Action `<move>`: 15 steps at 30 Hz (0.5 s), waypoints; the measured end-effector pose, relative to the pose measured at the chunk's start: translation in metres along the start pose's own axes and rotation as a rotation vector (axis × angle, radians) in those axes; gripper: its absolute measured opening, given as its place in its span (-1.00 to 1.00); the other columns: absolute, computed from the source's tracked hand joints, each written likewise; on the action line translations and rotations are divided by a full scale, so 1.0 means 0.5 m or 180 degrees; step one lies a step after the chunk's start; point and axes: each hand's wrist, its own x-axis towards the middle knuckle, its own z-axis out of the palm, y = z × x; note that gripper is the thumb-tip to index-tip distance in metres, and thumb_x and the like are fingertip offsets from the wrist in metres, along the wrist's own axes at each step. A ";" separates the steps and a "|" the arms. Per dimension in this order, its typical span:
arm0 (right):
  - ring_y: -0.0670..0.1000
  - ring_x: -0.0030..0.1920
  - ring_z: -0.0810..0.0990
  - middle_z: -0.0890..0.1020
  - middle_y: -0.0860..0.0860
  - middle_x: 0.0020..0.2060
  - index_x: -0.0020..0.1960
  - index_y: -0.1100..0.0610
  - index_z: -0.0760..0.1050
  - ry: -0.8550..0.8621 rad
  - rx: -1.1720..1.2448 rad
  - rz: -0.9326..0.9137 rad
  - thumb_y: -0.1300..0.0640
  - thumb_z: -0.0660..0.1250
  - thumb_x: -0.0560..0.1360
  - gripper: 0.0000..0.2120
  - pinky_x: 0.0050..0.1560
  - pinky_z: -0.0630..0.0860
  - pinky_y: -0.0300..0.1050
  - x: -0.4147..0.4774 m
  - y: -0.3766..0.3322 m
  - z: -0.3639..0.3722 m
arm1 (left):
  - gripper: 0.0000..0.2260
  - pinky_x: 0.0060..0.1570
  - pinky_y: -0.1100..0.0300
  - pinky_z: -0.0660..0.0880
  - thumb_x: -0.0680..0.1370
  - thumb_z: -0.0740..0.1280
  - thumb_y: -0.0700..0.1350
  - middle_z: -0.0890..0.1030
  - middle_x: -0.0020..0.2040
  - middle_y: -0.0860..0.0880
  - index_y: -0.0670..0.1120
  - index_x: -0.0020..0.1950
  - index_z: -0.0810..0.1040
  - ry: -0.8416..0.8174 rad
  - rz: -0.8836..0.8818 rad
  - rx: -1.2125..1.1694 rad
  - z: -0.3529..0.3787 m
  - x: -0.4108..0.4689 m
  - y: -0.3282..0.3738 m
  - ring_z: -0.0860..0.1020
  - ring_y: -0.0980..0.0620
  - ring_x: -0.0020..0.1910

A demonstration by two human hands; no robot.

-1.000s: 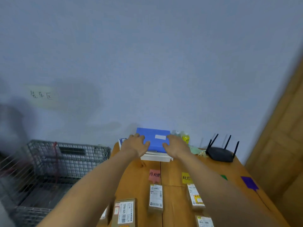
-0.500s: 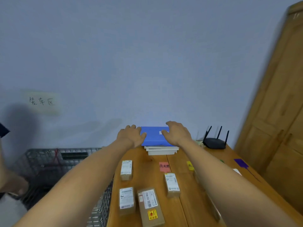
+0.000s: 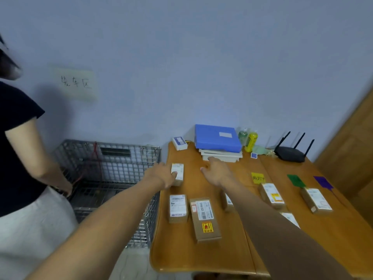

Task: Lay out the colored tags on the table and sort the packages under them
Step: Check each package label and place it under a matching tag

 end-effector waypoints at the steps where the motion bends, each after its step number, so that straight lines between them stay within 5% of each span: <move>1: 0.16 0.40 0.44 0.46 0.11 0.43 0.50 0.12 0.30 -0.0085 0.0057 0.0016 -0.13 0.23 0.59 -0.43 0.35 0.44 0.09 0.005 0.002 0.030 | -0.50 0.26 -0.16 0.46 0.65 0.02 0.22 0.46 0.38 -0.15 -0.05 0.45 0.37 -0.0044 -0.0040 -0.0038 0.021 0.004 -0.008 0.44 -0.16 0.34; 8: 0.10 0.28 0.50 0.50 0.10 0.35 0.41 0.14 0.39 -0.0828 0.0512 0.0231 0.00 0.23 0.60 -0.58 0.17 0.41 -0.07 0.034 0.031 0.242 | -0.51 0.39 -0.12 0.39 0.68 0.05 0.19 0.45 0.44 -0.14 -0.08 0.47 0.38 -0.0517 -0.0323 -0.0331 0.213 0.028 -0.050 0.42 -0.15 0.43; 15: 0.11 0.23 0.56 0.57 0.09 0.28 0.41 0.13 0.39 -0.1259 0.0557 0.0456 0.04 0.19 0.60 -0.59 0.18 0.52 -0.01 0.042 0.084 0.446 | -0.61 0.19 -0.04 0.54 0.69 0.11 0.12 0.58 0.29 -0.14 -0.04 0.43 0.40 -0.1016 -0.0556 -0.1037 0.382 0.045 -0.074 0.56 -0.13 0.24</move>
